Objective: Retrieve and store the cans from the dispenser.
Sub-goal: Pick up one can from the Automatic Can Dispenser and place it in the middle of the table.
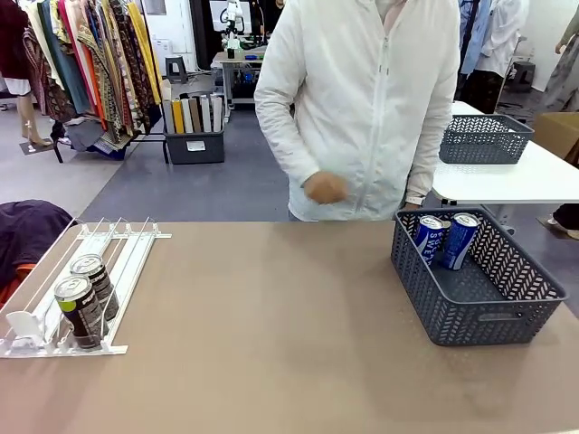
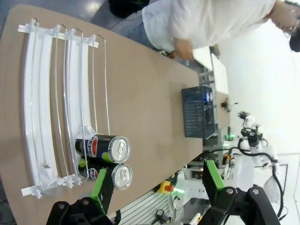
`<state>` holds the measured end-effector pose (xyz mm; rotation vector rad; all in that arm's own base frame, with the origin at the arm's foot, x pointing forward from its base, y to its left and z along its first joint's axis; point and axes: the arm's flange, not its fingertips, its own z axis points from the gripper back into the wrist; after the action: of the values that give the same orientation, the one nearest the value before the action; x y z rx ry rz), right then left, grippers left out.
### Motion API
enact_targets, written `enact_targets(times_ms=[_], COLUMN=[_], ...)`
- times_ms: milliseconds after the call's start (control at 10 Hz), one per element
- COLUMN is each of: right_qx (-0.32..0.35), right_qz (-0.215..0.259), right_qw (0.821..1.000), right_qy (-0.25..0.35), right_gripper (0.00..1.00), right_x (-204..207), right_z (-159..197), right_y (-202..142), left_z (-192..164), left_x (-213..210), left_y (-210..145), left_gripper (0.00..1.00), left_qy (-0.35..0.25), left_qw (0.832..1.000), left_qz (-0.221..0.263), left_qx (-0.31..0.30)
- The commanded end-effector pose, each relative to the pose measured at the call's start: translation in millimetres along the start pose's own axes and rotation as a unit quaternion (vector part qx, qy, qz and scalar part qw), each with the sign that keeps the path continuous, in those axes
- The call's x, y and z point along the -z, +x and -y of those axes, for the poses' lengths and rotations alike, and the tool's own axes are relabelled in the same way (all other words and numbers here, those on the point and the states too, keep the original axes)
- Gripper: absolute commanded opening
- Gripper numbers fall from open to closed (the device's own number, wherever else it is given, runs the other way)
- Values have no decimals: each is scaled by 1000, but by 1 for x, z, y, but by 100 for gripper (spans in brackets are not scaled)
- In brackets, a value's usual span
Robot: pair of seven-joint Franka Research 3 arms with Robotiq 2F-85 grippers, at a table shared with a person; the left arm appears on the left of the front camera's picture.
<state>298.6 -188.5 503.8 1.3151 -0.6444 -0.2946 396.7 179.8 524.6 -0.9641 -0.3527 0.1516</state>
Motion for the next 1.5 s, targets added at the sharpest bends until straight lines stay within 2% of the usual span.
enact_targets(times_ms=[0,100,200,400,500,700,900,1300,1400], right_qx=[-8,-8,-8,-8,-8,-8,-8,-8,-8], right_qz=[6,6,6,6,6,6,6,6,6], right_qw=[1000,1000,1000,1000,1000,1000,1000,1000,1000], right_qy=[11,11,11,11,11,11,11,11,11], right_gripper=[100,100,100,100,100,100,100,100,100], right_x=[2,2,2,2,2,2,2,2,2], right_z=[-3,-3,-3,-3,-3,-3,-3,-3,-3], right_y=[4,4,4,4,4,4,4,4,4], left_z=[30,54,73,93,96,95,81,63,61], left_x=[16,27,42,83,100,133,158,185,189], left_y=[-7,-19,-33,-63,-74,-88,-103,-116,-114], left_gripper=[100,100,100,100,100,100,100,100,100], left_qy=[65,101,140,243,285,370,386,367,373], left_qw=[994,984,973,936,918,889,878,895,894], left_qz=[-72,-134,-165,-237,-255,-250,-260,-216,-207], left_qx=[47,65,77,94,101,99,115,136,134])
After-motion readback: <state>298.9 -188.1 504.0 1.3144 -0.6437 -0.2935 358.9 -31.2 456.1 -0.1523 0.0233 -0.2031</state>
